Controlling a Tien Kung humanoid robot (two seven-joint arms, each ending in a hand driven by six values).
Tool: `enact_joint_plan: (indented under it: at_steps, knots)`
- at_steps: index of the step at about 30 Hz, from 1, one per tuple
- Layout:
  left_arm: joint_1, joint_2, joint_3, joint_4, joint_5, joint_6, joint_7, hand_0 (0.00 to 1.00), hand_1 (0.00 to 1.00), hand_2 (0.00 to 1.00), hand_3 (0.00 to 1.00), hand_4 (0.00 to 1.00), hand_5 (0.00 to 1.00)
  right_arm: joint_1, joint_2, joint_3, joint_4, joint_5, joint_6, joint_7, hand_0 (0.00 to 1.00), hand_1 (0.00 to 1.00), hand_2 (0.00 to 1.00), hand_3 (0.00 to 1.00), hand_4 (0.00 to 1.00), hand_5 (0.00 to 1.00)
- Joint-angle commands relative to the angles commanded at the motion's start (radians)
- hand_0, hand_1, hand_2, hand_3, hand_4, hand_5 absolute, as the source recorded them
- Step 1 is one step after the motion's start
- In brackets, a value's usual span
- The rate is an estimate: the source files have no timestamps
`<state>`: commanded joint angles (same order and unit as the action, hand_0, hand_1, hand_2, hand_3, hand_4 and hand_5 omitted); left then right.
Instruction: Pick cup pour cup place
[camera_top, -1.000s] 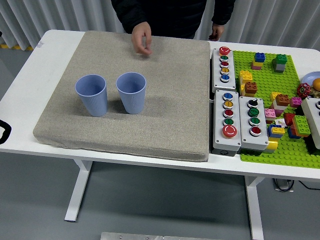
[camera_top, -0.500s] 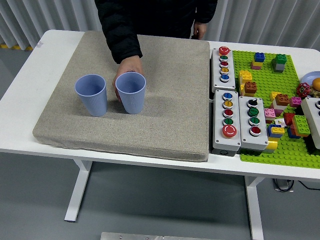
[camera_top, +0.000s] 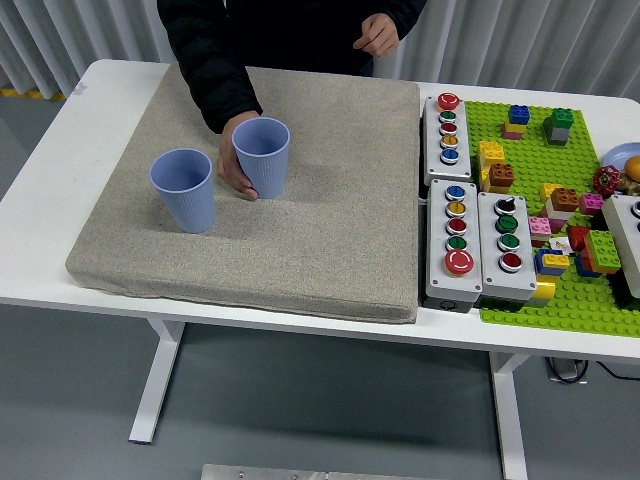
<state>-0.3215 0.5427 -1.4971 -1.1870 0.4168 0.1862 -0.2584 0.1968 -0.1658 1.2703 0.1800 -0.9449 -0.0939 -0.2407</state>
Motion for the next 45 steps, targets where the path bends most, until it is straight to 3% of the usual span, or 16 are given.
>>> enact_joint_plan:
  at_steps: [9,45]
  knots:
    - [-0.031,-0.007,0.011,-0.009,0.010,0.002,0.002,0.794,0.781,0.835,0.812,0.806,0.998,0.005,-0.004,-0.027,0.000,0.040,0.002,0.011,0.719,0.681,0.671,0.621,0.042,0.312]
    - [-0.027,-0.016,0.024,-0.010,0.027,0.008,0.008,0.793,0.780,0.833,0.809,0.802,0.998,-0.005,0.005,-0.012,0.000,0.029,0.000,0.006,0.719,0.681,0.670,0.622,0.056,0.312]
